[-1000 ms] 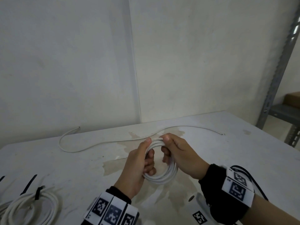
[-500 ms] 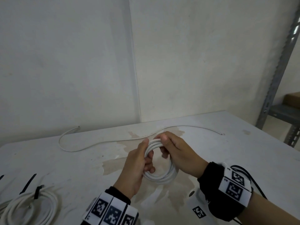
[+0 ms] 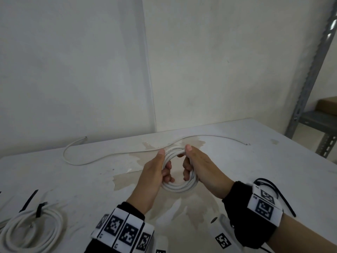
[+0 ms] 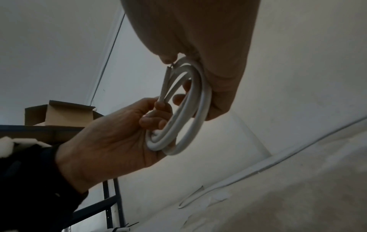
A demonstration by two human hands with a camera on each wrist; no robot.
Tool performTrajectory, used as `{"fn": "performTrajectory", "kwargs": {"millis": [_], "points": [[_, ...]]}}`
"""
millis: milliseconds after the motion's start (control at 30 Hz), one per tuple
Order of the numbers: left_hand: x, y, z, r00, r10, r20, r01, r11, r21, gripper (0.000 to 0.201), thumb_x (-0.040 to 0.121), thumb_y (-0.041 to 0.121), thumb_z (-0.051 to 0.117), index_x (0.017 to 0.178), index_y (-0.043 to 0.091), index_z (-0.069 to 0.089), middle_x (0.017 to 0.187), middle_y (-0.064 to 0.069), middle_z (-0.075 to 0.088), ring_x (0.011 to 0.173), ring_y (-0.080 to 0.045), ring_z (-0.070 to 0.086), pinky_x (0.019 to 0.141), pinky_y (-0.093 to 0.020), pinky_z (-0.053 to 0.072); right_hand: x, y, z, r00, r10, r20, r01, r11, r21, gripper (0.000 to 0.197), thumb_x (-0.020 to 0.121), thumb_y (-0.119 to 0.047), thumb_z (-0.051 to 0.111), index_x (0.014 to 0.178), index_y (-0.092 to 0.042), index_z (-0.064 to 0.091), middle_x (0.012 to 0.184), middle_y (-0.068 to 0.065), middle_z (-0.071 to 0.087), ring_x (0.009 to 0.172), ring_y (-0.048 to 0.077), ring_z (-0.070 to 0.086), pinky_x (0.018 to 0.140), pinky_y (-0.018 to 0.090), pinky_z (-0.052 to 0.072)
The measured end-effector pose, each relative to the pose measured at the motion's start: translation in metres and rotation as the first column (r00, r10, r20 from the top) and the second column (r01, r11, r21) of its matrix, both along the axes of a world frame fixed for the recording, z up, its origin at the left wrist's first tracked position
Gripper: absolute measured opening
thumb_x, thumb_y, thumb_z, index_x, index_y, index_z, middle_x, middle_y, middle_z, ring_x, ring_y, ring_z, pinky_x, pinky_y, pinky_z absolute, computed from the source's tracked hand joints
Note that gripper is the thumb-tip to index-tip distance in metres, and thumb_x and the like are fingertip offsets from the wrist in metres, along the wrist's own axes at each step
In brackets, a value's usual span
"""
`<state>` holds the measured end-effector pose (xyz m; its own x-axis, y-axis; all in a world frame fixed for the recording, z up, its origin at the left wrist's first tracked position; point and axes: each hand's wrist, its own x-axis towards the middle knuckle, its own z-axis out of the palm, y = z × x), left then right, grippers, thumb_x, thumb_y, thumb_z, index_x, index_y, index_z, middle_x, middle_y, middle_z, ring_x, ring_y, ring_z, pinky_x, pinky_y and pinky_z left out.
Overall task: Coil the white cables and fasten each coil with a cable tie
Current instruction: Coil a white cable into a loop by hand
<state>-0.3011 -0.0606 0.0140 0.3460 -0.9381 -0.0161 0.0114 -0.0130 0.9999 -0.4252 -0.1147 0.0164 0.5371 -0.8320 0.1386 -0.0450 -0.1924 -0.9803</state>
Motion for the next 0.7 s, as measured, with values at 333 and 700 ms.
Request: {"fn": "performTrajectory", "kwargs": {"millis": [333,700], "points": [[-0.015,-0.010,0.004,0.970,-0.038,-0.240,0.026,0.998,-0.053,0.045,0.099,0.033,0.034,0.064,0.009,0.048,0.041,0.007,0.028,0.035,-0.006,0.027,0.050,-0.025,0.035,-0.011,-0.010,0.001,1.000,-0.031,-0.005,0.031,0.998,-0.050,0.039,0.099,-0.038,0.026,0.081,-0.013,0.050,0.064,0.001,0.037,0.047,0.009,0.047,0.047,0.013,0.039],[-0.031,-0.020,0.003,0.981,0.018,-0.191,-0.028,0.998,-0.050,0.043,0.097,0.031,0.038,0.060,0.011,0.046,0.041,0.006,0.027,0.035,-0.007,0.026,0.039,-0.019,0.030,-0.029,-0.013,-0.002,1.000,-0.019,0.004,0.018,0.999,0.027,0.044,0.097,-0.045,0.026,0.099,-0.014,0.056,0.071,0.002,0.051,0.057,0.011,0.055,0.056,0.020,0.043]]}}
